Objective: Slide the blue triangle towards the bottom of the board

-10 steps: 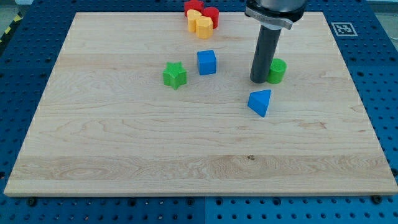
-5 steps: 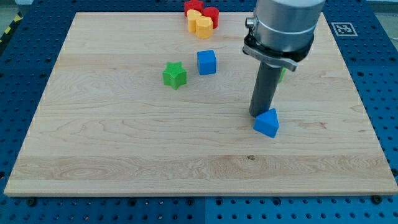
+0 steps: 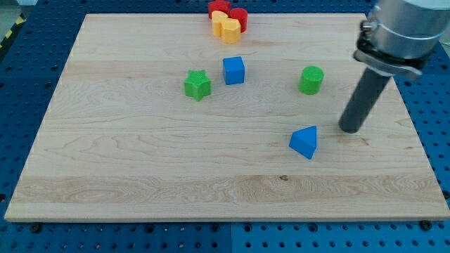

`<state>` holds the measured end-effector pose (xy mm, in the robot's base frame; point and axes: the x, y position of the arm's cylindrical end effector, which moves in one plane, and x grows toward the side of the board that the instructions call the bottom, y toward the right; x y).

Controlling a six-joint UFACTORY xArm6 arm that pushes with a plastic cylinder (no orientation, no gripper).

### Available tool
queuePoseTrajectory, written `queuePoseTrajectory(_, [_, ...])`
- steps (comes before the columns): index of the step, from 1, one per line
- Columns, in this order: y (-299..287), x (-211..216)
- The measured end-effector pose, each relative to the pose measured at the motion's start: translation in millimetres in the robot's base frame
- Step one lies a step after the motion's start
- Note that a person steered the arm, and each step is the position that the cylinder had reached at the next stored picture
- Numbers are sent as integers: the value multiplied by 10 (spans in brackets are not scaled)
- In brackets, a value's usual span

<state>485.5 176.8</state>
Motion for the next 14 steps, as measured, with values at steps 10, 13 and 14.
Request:
queuePoseTrajectory(10, [-833,154])
queuePoseTrajectory(13, [-1174,225])
queuePoseTrajectory(14, [-1283,382])
